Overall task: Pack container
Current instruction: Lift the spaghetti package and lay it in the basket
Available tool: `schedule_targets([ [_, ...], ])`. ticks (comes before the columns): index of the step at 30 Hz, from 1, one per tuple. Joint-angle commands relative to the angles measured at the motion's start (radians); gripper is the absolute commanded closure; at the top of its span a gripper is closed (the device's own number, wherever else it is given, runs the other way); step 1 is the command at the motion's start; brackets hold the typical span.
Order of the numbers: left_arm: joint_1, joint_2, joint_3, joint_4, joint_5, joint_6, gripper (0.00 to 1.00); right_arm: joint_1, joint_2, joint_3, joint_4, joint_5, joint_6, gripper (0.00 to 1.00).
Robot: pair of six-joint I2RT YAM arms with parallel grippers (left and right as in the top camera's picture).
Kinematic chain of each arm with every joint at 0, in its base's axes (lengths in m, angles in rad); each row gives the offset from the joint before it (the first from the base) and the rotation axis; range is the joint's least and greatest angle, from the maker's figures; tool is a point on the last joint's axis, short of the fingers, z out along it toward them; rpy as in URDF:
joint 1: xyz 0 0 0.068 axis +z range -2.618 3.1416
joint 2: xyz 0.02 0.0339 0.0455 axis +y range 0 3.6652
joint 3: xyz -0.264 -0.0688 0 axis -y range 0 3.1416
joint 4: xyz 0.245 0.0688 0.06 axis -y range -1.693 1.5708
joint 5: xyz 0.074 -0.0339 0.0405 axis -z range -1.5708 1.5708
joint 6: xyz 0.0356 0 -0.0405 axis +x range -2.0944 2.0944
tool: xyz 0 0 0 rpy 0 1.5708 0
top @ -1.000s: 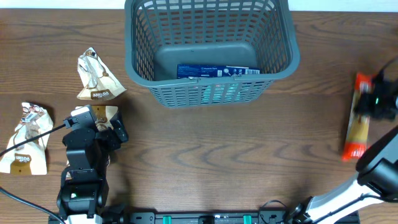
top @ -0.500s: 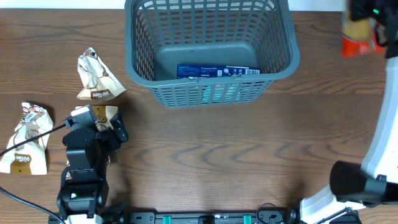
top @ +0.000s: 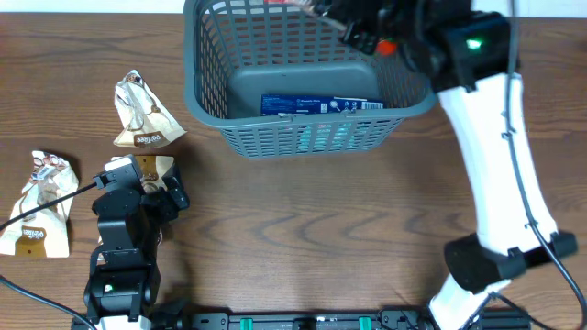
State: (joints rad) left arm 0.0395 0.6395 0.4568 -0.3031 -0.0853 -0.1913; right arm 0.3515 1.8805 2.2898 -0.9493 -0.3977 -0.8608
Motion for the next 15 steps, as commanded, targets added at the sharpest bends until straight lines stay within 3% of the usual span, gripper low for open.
schedule_targets([
  [1,0.005,-0.001,0.028,0.000,-0.001,-0.013,0.01,-0.005,0.078,0.024,-0.013,-0.043,-0.053,0.99],
  [8,0.005,-0.001,0.028,0.000,-0.001,-0.013,0.01,-0.016,0.291,0.024,-0.131,-0.044,-0.053,0.96],
  [12,0.005,-0.001,0.028,0.000,-0.001,-0.013,0.01,-0.022,0.374,0.024,-0.159,-0.044,-0.051,0.88],
  [15,0.005,-0.001,0.028,0.000,-0.001,-0.013,0.01,-0.026,0.396,0.024,-0.162,-0.044,-0.031,0.70],
])
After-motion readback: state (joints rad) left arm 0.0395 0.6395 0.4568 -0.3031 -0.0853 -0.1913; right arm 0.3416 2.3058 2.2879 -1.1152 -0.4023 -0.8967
